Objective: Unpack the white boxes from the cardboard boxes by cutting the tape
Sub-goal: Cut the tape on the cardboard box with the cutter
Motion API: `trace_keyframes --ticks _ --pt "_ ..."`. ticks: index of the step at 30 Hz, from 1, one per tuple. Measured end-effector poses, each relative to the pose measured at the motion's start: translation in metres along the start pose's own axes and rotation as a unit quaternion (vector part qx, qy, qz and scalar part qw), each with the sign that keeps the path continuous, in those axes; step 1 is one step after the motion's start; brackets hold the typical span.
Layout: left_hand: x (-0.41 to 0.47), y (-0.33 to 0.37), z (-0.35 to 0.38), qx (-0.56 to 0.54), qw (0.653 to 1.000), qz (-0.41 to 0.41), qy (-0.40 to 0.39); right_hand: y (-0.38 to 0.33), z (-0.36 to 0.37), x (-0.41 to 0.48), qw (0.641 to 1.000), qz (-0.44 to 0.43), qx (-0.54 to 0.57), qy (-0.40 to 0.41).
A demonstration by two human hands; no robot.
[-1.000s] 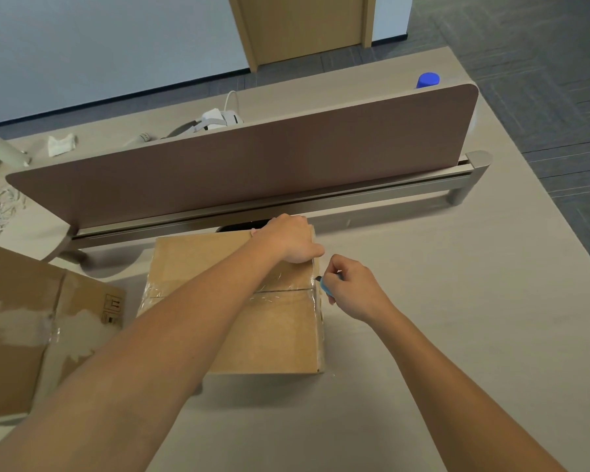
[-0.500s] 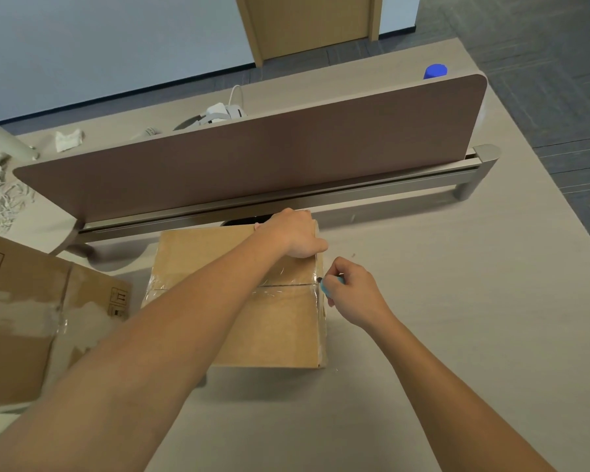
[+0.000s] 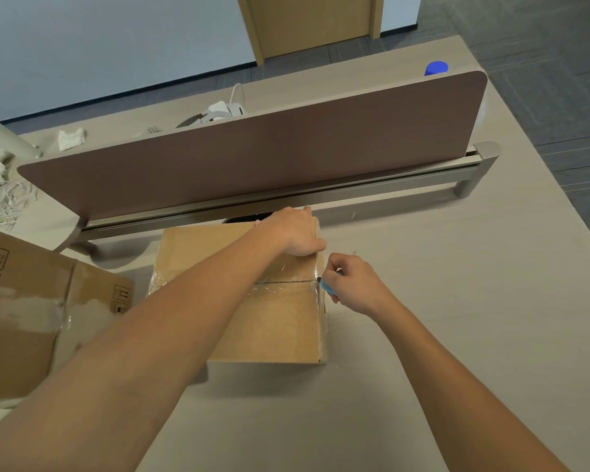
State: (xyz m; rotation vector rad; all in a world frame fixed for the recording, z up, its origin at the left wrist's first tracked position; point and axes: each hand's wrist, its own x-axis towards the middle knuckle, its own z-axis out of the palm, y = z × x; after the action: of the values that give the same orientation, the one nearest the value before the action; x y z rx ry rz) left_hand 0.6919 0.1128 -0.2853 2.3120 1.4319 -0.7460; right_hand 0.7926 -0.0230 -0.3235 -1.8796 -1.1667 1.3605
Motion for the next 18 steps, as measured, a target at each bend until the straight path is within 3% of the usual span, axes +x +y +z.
trace_keyframes --ticks 5,9,18 --pt "0.005 -0.004 0.005 0.008 1.0 0.012 -0.011 -0.001 -0.004 0.001 1.0 -0.001 -0.017 -0.026" --pt "0.007 -0.002 0.005 0.003 1.0 0.016 -0.019 0.001 -0.006 0.002 0.997 0.018 0.055 -0.054" --pt "-0.007 -0.004 0.005 -0.025 0.999 0.013 -0.021 0.027 0.006 -0.016 0.991 -0.063 0.117 0.031"
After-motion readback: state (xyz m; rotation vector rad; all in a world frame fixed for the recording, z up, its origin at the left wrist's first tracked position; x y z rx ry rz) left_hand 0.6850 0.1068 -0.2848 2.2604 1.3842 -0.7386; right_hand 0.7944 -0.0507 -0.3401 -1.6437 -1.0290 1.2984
